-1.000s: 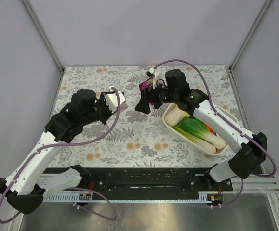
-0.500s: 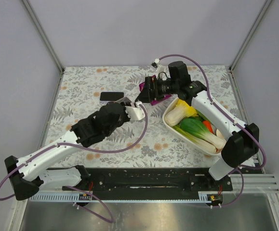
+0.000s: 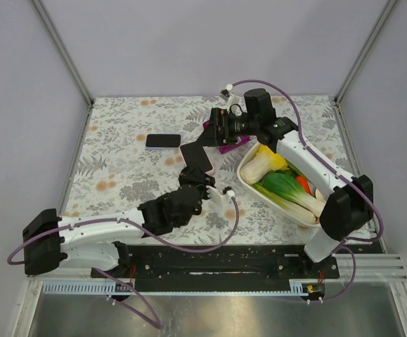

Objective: Take the phone out of the phone case
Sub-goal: Adjust the phone.

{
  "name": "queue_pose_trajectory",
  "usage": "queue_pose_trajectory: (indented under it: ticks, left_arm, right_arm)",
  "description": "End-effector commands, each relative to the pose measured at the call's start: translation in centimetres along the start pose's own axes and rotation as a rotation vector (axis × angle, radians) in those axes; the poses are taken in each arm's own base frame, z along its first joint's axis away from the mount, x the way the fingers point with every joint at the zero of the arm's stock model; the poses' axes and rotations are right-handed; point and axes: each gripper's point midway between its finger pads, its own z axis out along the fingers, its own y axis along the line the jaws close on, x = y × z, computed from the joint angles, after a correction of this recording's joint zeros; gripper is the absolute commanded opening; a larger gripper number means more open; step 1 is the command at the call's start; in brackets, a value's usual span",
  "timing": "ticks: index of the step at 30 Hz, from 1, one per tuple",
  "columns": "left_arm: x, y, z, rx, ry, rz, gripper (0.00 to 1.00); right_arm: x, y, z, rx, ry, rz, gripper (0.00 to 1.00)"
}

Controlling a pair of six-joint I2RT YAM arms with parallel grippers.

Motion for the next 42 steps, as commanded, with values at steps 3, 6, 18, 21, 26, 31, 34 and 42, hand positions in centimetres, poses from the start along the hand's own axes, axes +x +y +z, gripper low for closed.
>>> queue_pose_trajectory:
  ticks: [3,6,18,21,26,31,34,42]
  left_arm:
    - [-2.2,5.4,-1.5,-0.269,-0.025,0.006,0.00]
    - [-2.6,5.7,-1.8,-0.297,-0.040,0.030,0.00]
    - [-4.8,4.1,-2.3,-0.338,-0.090,0.148,0.00]
    - [-5.0,4.0,-2.1,-0.331,-0.085,0.148,0.00]
    - [-5.2,4.5,-2.2,-0.339,-0.079,0.140,0.00]
    - [-4.9,4.4,-2.2,-0.345,-0.067,0.143,0.00]
    - [-4.6,4.4,-2.2,-0.351,-0.057,0.148,0.00]
    - [-3.9,4.6,-2.1,-0.355,-0.032,0.142,0.00]
  right_arm:
    - [-0.6,0.3,0.8,-0.060,0.003,0.028,0.96]
    - [-0.3,0.6,0.8,-0.089,0.014,0.032,0.96]
    - [0.9,1.7,0.9,-0.207,0.052,0.063,0.83]
    - [1.2,1.9,0.7,-0.222,0.060,0.060,0.72]
    - [2.3,1.3,0.6,-0.220,0.073,0.066,0.64]
    - [2.9,1.3,0.5,-0.229,0.086,0.056,0.67]
    - [3.0,1.9,0.0,-0.246,0.088,0.039,0.68]
    - [3.3,2.6,-0.7,-0.258,0.080,0.000,0.48]
